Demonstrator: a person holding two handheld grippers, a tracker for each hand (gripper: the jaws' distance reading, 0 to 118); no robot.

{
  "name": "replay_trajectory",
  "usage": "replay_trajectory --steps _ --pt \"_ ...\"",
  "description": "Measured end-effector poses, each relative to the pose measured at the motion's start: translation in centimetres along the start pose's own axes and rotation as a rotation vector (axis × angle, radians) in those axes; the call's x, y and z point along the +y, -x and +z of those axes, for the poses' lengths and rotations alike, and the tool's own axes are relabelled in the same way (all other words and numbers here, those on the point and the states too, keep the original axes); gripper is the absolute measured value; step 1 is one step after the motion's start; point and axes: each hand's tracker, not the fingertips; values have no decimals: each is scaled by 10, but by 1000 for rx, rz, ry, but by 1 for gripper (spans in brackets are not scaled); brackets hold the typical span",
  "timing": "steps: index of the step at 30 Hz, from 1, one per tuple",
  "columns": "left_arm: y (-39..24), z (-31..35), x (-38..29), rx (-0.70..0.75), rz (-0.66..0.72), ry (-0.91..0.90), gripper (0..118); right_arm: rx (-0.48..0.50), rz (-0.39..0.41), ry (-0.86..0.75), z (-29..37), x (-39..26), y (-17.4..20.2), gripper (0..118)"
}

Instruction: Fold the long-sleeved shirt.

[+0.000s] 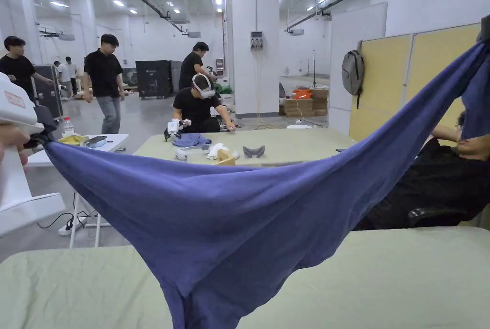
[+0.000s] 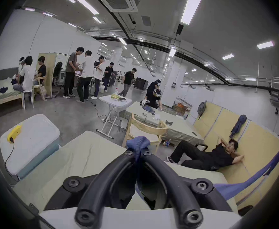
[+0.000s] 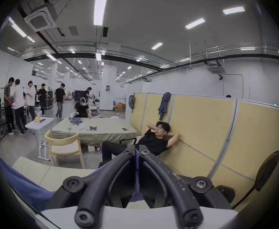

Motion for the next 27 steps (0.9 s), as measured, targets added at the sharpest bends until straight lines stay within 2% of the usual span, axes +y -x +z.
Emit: replay_trajectory --steps 5,11,14,17,20,22,27 --pt "23 -41 -45 21 6 66 2 -1 22 49 -38 -43 2 6" --pt "50 -93 -156 38 -34 259 2 47 99 236 -85 -159 23 6" --pt "62 -109 -224 59 -92 361 2 100 170 328 -95 -236 40 6" --pt "72 -109 -299 66 -149 478 2 178 291 455 -91 -327 63 6" --pt "82 -103 -349 71 -188 548 2 242 371 545 -76 -395 71 6" --pt "90 -91 -372 95 -212 573 2 247 363 581 -54 -436 72 6" --pt "120 -50 -412 130 -169 648 2 304 290 720 4 -509 64 6"
